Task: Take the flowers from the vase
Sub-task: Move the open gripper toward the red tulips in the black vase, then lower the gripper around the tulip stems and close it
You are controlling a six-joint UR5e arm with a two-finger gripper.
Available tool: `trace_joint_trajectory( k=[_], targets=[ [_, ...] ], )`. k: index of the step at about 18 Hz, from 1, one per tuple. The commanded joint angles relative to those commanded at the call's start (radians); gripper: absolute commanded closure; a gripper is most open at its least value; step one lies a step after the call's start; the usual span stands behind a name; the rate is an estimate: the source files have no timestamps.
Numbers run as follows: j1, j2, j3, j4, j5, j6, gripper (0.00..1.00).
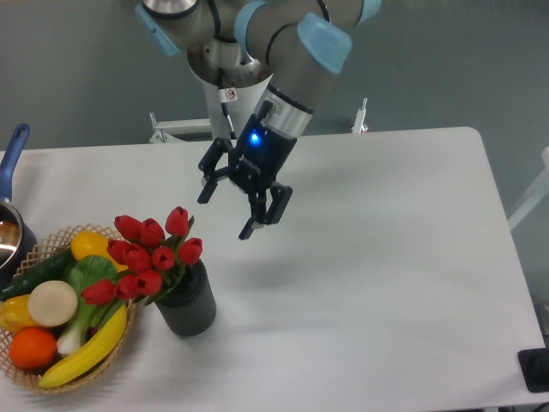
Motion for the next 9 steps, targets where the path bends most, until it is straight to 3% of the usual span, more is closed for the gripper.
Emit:
trace_joint_trajectory(
  k=[9],
  targets=[
    [-0.057, -0.055, 0.035, 0.006, 0.000, -0.003, 0.00]
  ],
)
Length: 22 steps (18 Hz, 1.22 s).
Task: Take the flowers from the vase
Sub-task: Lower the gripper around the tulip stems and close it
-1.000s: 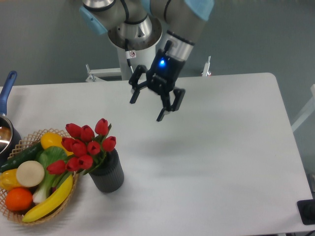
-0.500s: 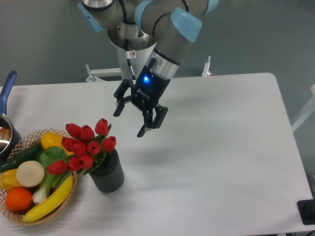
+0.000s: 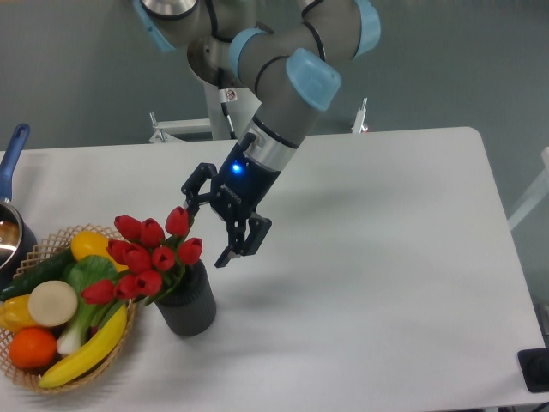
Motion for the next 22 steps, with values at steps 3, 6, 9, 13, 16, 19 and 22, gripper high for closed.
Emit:
trace_joint_trajectory(
  k=[3, 6, 9, 13, 16, 19, 22],
  targets=[
    [-0.023, -0.040, 0.049, 0.002, 0.003, -0.080, 0.00],
    [-0.048, -0.061, 0.068, 0.014, 0.003, -0.091, 0.00],
    [-0.051, -0.064, 0.066, 0.014, 0.003, -0.094, 0.00],
    [-0.061, -0.074, 0.065, 0.014, 0.003, -0.091, 0.00],
    [-0.064, -0.083, 0.066, 0.014, 0.003, -0.091, 0.00],
    [-0.086, -0.084, 0.066, 0.014, -0.003, -0.091, 0.00],
    [-0.089, -0.091, 0.066, 0.017, -0.015, -0.091, 0.00]
  ],
)
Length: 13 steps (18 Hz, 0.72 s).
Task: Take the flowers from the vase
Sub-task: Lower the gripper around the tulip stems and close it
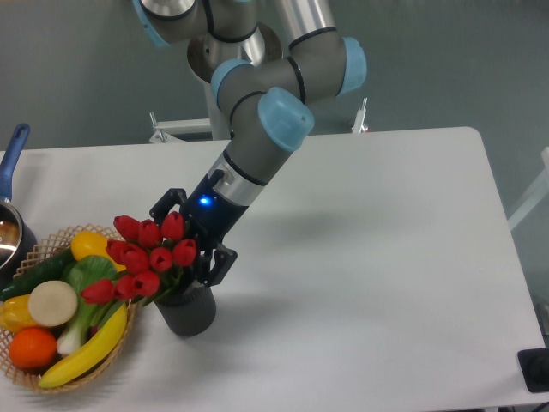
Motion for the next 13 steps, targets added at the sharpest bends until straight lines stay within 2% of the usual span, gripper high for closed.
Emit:
trace_joint_trajectory(
  k=[10, 12, 13],
  targets=[
    [0.002, -0.025, 0.000, 0.003, -0.022, 0.002, 0.00],
    [0.003, -0.025, 0.002, 0.003, -0.046, 0.002, 0.04],
    [0.003, -0.023, 0.002, 0.003, -0.052, 0.000, 0.15]
  ],
)
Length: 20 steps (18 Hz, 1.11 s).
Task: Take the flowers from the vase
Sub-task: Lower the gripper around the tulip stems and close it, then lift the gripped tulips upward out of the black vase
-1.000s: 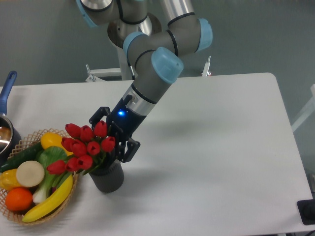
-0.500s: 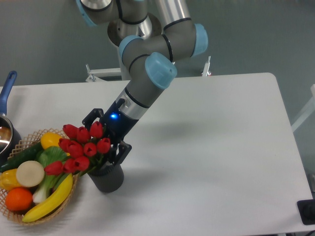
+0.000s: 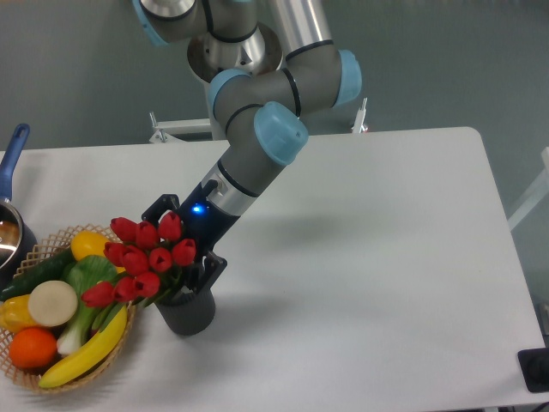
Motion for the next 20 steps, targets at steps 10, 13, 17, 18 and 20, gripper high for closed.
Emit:
trace_joint_trajectory(
  k=[10, 13, 17, 18, 20],
  targets=[
    [0.011, 0.008, -0.012, 0.000, -0.006, 0.005, 0.52],
    [0.017, 0.008, -0.011, 0.000, -0.008, 0.003, 0.53],
    [0.038, 0.023, -0.011, 0.000, -0.054, 0.000, 0.52],
    [0.046, 0.032, -0.011, -0.002, -0.078, -0.002, 0.52],
    [0.060, 0.043, -0.011, -0.002, -0.100, -0.012, 0.52]
  ],
)
